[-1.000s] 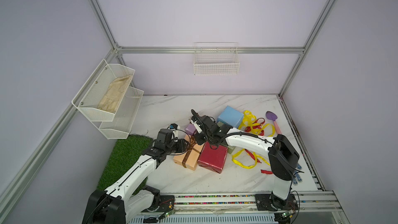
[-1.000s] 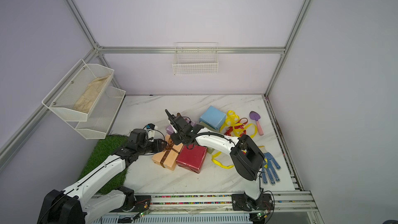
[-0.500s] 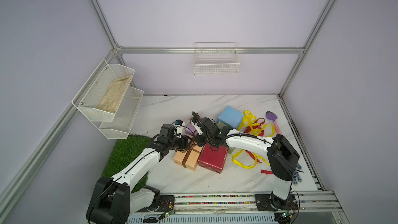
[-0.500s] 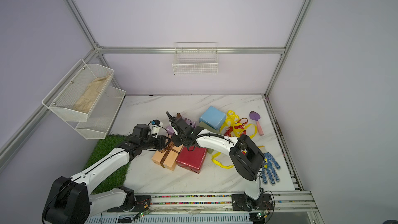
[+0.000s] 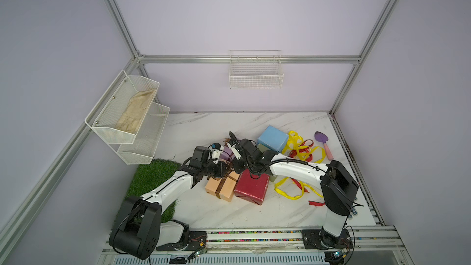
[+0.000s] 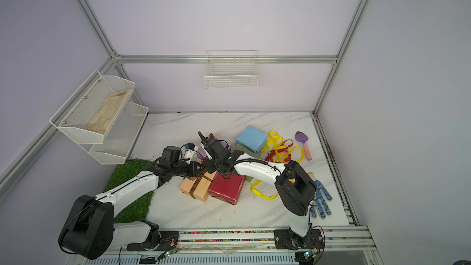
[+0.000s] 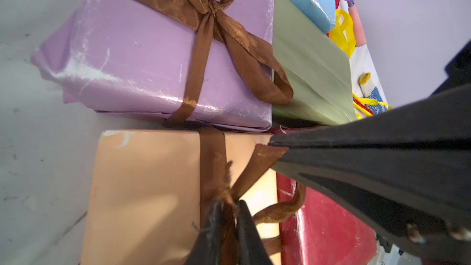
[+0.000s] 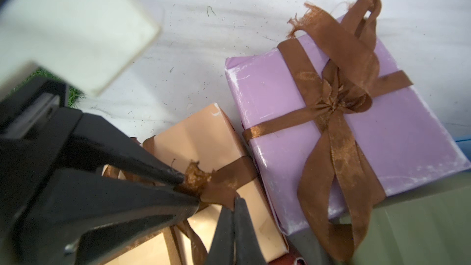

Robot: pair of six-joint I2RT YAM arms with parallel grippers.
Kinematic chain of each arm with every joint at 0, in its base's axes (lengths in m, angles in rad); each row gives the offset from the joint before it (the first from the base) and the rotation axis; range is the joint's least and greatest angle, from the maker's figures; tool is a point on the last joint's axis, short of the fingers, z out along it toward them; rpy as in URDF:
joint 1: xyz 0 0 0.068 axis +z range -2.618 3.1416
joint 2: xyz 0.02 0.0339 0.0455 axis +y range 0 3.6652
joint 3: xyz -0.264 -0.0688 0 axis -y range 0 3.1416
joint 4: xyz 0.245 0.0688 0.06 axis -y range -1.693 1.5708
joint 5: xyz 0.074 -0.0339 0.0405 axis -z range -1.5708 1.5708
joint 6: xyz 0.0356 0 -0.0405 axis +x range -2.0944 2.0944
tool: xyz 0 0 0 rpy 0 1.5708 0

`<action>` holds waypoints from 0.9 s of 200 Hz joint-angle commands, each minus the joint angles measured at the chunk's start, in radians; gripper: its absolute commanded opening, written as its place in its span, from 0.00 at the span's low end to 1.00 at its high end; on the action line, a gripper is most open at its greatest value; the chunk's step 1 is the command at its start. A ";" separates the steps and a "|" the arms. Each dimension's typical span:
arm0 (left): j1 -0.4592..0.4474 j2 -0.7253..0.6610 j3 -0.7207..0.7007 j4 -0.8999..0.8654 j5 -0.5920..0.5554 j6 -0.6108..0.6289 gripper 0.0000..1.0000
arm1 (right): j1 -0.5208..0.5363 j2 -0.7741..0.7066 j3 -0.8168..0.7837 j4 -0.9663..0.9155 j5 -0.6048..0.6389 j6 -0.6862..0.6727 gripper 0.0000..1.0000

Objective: Untie the ribbon bows on the gift boxes
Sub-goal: Untie the ribbon from the gift box.

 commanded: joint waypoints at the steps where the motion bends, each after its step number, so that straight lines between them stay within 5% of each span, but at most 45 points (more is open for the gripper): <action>1: 0.006 -0.018 0.062 0.038 -0.005 0.001 0.13 | 0.004 -0.031 -0.020 0.023 0.002 0.017 0.00; 46: 0.005 -0.073 0.060 0.010 -0.042 -0.003 0.04 | 0.002 -0.037 -0.049 0.027 0.003 0.031 0.05; 86: 0.006 -0.102 0.067 -0.003 -0.062 -0.009 0.00 | 0.002 -0.075 -0.113 0.053 -0.029 0.027 0.39; 105: 0.006 -0.106 0.070 -0.004 -0.063 -0.014 0.00 | 0.002 -0.120 -0.161 0.082 -0.032 0.025 0.46; 180: 0.006 -0.081 0.079 -0.008 -0.047 -0.021 0.00 | 0.022 -0.209 -0.300 0.239 -0.191 0.025 0.39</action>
